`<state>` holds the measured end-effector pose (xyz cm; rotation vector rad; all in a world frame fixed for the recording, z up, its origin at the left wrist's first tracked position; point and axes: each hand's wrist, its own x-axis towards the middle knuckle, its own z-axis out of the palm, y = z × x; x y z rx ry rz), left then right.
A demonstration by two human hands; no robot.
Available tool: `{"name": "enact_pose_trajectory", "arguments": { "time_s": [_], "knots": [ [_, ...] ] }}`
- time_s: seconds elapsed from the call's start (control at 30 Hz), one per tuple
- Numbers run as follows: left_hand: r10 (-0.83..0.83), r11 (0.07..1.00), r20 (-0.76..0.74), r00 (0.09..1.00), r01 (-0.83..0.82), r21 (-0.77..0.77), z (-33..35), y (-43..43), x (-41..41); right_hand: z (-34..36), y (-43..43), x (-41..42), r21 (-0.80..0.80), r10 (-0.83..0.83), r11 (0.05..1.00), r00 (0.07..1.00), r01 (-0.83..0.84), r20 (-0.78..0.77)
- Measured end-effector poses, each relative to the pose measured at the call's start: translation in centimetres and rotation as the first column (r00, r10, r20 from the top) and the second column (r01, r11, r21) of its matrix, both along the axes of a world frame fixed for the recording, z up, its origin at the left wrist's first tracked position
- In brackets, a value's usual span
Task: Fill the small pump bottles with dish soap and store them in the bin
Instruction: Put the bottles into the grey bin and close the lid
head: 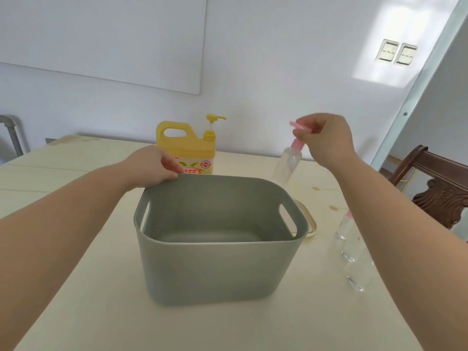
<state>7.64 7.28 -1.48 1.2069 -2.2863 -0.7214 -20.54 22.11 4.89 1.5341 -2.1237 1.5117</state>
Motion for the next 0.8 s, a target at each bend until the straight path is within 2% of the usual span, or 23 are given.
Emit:
{"name": "enact_pose_trajectory", "arguments": {
  "time_s": [0.1, 0.4, 0.6, 0.8],
  "knots": [
    [-0.002, 1.0, 0.006, 1.0, 0.002, -0.001, 0.0, 0.0, -0.1, 1.2, -0.9, 2.0, -0.089, 0.065, 0.994, 0.998, -0.065, 0.0],
    [-0.009, 1.0, -0.003, 1.0, 0.009, 0.015, -0.1, -0.4, -0.1, 0.9, -3.1, 5.9, -0.124, 0.279, 0.955, 0.959, -0.271, 0.051],
    [-0.015, 0.991, -0.083, 0.996, 0.026, 0.128, -0.1, -0.8, 0.3, -0.6, -4.5, 9.1, 0.088, 0.476, 0.87, 0.873, -0.485, 0.108],
    [-0.046, 0.98, -0.148, 0.988, 0.073, 0.183, -0.3, -1.1, 0.5, -3.0, -6.0, 11.1, 0.275, 0.541, 0.786, 0.832, -0.553, 0.125]
  ]
}}
